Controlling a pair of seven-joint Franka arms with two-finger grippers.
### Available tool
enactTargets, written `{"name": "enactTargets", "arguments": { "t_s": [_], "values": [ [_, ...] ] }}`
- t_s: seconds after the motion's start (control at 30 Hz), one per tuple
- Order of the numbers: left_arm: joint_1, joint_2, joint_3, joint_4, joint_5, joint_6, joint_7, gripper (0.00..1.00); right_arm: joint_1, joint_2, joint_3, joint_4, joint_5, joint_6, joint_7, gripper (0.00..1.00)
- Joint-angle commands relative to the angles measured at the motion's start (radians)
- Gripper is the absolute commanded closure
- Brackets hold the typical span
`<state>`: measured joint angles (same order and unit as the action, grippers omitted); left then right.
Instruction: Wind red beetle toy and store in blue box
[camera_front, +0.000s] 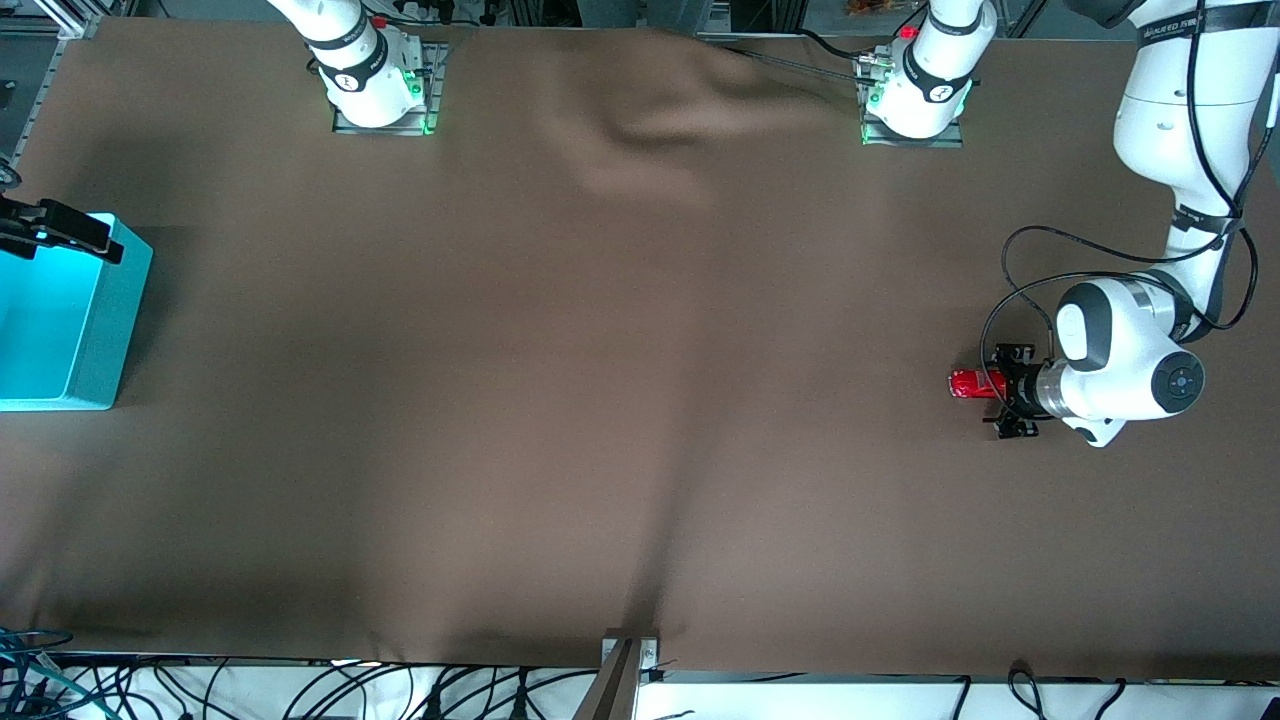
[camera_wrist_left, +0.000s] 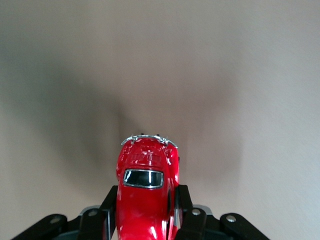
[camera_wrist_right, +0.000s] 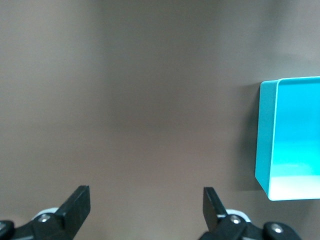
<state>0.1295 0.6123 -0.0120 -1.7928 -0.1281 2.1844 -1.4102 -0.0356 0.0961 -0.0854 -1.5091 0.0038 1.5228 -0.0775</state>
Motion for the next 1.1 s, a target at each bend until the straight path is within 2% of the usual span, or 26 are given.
{"name": "enactTargets", "arguments": {
  "t_s": [0.0, 0.2, 0.33, 0.57, 0.77, 1.07],
  "values": [
    [-0.005, -0.043, -0.045, 0.019, -0.027, -0.015, -0.061, 1.00, 0.002, 0.004, 0.001, 0.021, -0.005, -0.006, 0.010, 0.00],
    [-0.022, -0.031, -0.101, 0.090, -0.038, -0.017, -0.186, 1.00, 0.002, 0.004, 0.003, 0.021, -0.005, -0.004, 0.013, 0.00],
    [-0.079, -0.008, -0.103, 0.144, -0.038, -0.017, -0.300, 1.00, 0.002, 0.004, 0.003, 0.021, -0.005, -0.004, 0.013, 0.00],
    [-0.169, 0.004, -0.103, 0.165, -0.036, -0.014, -0.423, 1.00, 0.002, 0.004, 0.003, 0.021, -0.005, -0.004, 0.015, 0.00],
    [-0.234, 0.056, -0.103, 0.191, -0.035, -0.014, -0.449, 1.00, 0.002, 0.004, 0.003, 0.021, -0.005, -0.004, 0.013, 0.00],
    [-0.255, 0.090, -0.105, 0.174, -0.033, -0.012, -0.378, 1.00, 0.002, 0.005, 0.003, 0.021, -0.005, -0.001, 0.013, 0.00]
  ]
}}
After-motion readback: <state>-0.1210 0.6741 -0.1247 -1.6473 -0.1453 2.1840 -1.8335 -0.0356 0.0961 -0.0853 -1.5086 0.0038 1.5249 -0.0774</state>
